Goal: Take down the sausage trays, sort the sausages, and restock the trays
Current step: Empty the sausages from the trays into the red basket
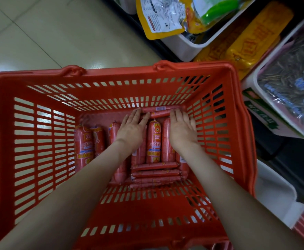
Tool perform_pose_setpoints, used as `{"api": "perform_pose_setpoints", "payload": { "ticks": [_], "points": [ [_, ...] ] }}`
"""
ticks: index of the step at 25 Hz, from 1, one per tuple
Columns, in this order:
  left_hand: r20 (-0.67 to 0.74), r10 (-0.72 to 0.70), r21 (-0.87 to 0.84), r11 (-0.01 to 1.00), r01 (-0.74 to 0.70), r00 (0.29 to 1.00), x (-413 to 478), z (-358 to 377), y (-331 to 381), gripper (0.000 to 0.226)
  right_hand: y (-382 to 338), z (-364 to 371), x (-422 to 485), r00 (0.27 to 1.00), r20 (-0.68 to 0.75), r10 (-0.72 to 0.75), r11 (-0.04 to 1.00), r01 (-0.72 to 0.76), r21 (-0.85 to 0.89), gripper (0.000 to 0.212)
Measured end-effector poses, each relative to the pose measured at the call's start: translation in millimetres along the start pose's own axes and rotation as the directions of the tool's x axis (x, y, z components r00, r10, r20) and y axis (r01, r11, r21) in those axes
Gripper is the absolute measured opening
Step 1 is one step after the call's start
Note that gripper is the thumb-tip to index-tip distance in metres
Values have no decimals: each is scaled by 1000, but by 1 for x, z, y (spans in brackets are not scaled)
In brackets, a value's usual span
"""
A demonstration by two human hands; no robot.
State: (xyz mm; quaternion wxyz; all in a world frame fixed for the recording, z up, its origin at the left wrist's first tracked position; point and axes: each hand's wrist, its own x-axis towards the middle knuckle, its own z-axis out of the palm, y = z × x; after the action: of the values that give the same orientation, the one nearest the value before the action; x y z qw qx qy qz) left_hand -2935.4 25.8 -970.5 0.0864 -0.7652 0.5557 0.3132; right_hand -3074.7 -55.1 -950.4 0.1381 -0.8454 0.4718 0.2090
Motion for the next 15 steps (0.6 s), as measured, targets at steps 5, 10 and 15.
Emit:
{"api": "perform_pose_setpoints", "payload": {
  "ticks": [5, 10, 15],
  "points": [
    [72, -16, 83, 996, 10, 997, 10, 0, 9, 51, 0, 1, 9, 988, 150, 20, 999, -14, -37, 68],
    [-43, -23, 22, 999, 24, 999, -1, -9, 30, 56, -5, -20, -7, 985, 172, 12, 997, -26, 76, 65],
    [-425, 85, -277, 936, -219, 901, -45, -57, 96, 48, 14, -107, -69, 923, -382, -53, 948, 167, 272, 38]
  ]
}}
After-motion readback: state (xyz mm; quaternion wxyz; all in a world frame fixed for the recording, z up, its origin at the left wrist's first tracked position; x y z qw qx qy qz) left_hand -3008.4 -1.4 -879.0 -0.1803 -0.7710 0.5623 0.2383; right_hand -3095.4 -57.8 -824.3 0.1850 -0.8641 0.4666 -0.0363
